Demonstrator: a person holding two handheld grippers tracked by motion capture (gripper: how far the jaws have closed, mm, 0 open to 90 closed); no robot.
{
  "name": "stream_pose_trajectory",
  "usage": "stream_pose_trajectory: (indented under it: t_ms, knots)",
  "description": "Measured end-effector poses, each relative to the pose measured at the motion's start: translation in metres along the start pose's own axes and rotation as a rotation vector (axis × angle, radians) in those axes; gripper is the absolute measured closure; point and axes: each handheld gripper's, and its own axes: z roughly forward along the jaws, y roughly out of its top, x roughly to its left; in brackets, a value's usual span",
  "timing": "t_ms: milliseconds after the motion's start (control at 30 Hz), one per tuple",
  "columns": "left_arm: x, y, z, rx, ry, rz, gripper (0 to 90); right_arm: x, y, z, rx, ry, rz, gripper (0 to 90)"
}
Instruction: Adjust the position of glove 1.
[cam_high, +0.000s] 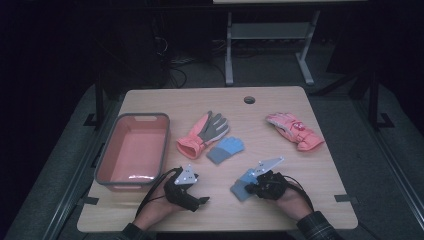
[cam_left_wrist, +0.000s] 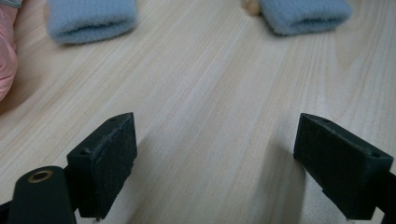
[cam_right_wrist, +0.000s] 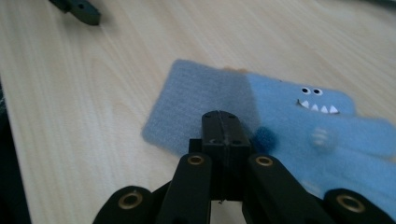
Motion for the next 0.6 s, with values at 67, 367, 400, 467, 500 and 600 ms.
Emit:
stream_pose_trajectory:
  t_ms: [67, 367, 400, 467, 500, 600]
  knots:
    - [0.0, 0.0, 0.0, 0.001, 0.0, 0.001, 12.6, 0.004, 0.001, 0.002, 0.004, 0.01, -0.012, 90.0]
    - [0.0, 0.0, 0.0, 0.0, 0.001, 0.0, 12.6, 0.002, -0.001, -0.018, -0.078, -0.004, 0.014, 90.0]
    - [0.0, 0.0, 0.0, -0.001, 0.0, -0.001, 12.6, -0.003, -0.005, -0.024, -0.089, -0.023, 0.026, 90.0]
    - [0.0, 0.0, 0.0, 0.003, 0.0, 0.001, 12.6, -0.011, -0.016, -0.035, -0.104, -0.051, 0.057, 90.0]
    - [0.0, 0.0, 0.0, 0.003, -0.001, 0.003, 12.6, -0.015, -0.022, -0.039, -0.116, -0.068, 0.073, 90.0]
    - [0.0, 0.0, 0.0, 0.002, 0.0, 0.005, 12.6, -0.024, -0.038, -0.052, -0.147, -0.114, 0.1, 84.3]
